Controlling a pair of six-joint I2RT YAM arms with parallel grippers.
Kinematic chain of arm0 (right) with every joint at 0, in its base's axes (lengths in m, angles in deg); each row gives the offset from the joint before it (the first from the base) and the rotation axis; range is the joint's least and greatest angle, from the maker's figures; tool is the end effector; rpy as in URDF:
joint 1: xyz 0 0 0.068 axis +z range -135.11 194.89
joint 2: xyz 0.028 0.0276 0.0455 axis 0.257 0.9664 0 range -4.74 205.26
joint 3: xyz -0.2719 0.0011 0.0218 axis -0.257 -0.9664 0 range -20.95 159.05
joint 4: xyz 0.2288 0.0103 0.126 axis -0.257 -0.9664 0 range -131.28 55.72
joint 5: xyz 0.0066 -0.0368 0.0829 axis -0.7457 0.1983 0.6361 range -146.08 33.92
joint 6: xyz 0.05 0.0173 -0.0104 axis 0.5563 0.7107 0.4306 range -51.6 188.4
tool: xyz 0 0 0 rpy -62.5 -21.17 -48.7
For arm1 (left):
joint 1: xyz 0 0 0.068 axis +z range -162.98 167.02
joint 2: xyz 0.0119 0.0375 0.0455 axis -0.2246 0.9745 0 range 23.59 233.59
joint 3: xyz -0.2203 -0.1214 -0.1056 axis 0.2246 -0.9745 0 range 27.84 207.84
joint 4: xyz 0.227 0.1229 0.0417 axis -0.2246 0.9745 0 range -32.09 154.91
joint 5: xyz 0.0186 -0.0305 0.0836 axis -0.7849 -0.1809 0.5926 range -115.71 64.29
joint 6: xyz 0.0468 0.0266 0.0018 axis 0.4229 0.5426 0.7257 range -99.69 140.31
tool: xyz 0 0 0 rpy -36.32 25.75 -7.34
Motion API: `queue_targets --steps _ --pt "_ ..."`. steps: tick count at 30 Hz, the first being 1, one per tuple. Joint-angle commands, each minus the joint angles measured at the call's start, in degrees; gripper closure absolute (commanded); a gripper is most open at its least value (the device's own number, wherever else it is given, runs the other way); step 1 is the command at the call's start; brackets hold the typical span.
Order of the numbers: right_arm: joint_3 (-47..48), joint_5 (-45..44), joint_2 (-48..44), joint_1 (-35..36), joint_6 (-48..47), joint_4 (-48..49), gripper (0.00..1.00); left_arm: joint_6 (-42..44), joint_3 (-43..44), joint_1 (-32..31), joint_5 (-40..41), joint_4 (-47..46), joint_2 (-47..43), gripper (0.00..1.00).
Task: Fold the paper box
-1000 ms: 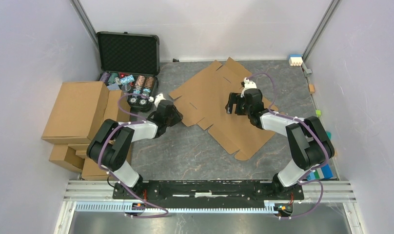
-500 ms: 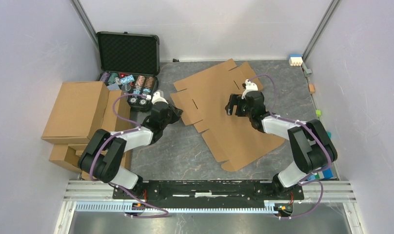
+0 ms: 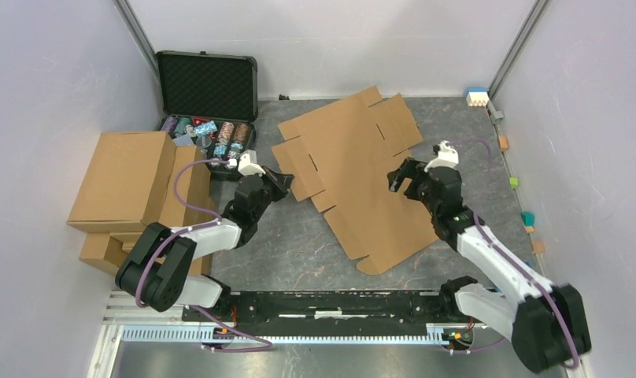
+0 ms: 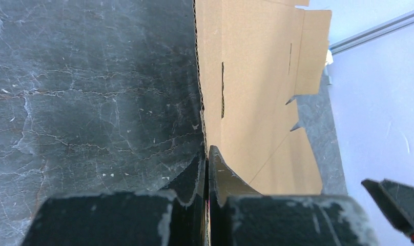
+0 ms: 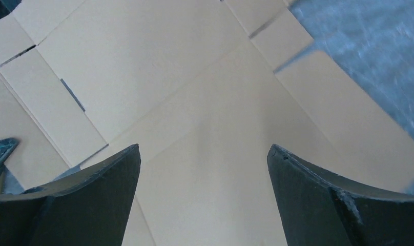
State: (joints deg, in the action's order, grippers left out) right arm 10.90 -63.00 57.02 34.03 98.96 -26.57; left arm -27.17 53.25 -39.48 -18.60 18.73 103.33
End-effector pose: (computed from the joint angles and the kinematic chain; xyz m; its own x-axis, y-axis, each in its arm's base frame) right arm 0.2269 0.0741 0.2346 -0.4191 0.3888 -0.8204 -0.0081 0.9020 0.4316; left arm 0.2437 -0.1167 0.1806 -0.4056 -0.6150 -0.6762 0.0545 0.7222 -0.6895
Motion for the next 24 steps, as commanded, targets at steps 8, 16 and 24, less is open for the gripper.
queue_targets --steps 8,16,24 --pt "-7.55 -3.04 -20.50 -0.18 20.42 -38.02 0.02 -0.54 -2.02 -0.83 7.57 -1.34 -7.72 0.98" --pt "-14.82 6.66 -28.79 -0.17 27.93 -37.87 0.02 -1.69 -1.15 -0.84 8.97 2.67 -7.92 0.98" --pt "-26.36 17.18 -28.33 -0.16 39.29 -21.60 0.03 -1.00 -0.09 -0.84 8.12 3.86 -7.35 0.98"
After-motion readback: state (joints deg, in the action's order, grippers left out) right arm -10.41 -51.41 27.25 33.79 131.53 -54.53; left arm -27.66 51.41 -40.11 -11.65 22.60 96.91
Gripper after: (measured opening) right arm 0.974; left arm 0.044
